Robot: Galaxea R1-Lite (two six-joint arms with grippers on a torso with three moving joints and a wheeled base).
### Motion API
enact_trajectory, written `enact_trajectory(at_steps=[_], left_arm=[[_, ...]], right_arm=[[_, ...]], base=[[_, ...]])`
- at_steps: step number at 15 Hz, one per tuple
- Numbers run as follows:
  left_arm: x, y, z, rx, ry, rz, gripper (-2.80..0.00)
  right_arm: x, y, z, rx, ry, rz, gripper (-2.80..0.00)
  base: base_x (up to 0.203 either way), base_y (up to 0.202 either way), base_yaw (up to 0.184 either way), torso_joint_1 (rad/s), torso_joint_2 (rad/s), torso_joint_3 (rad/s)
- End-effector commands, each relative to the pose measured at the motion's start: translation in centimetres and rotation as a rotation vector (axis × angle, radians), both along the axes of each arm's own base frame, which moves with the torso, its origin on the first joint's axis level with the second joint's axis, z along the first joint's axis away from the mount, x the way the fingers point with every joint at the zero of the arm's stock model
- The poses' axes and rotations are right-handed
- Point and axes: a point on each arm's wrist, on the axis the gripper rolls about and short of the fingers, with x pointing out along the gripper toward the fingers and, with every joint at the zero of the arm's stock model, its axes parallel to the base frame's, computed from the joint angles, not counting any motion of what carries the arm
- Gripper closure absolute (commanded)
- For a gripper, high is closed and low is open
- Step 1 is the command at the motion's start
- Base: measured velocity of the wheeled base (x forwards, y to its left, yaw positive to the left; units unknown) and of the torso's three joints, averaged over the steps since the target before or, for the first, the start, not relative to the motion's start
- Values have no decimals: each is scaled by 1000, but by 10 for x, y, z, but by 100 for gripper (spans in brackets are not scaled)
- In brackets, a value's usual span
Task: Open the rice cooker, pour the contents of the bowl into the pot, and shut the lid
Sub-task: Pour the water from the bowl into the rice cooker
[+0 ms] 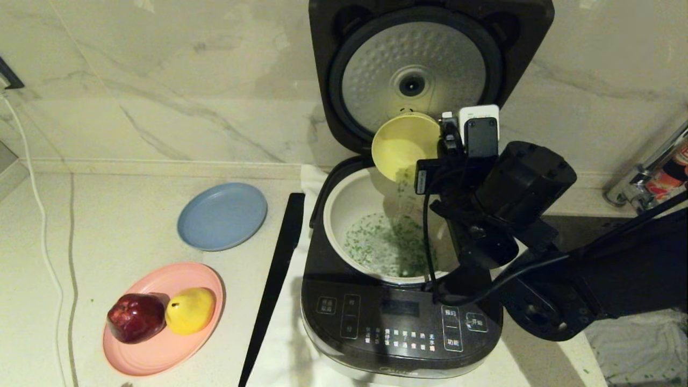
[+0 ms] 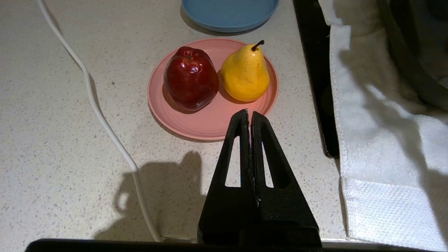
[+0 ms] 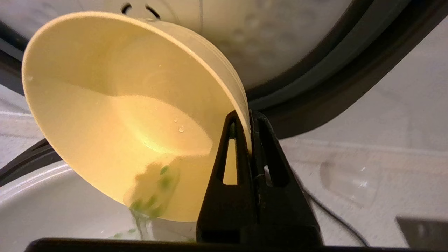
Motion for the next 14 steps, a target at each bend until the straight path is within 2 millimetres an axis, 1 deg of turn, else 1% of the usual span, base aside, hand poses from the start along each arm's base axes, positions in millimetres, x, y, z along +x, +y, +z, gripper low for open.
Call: enact_trajectory(at_steps=[1, 3, 14], left_arm=[[0, 0, 0, 0, 1, -1, 0], [0, 0, 0, 0, 1, -1, 0], [0, 0, 0, 0, 1, -1, 0]], right_arm=[[0, 4, -8, -23, -30, -10, 0], [1, 6, -12, -31, -38, -11, 0], [-2, 10, -13, -33, -37, -3, 0]], base=[[0, 0, 0, 0, 0, 0], [0, 0, 0, 0, 0, 0], [0, 0, 0, 0, 0, 0]])
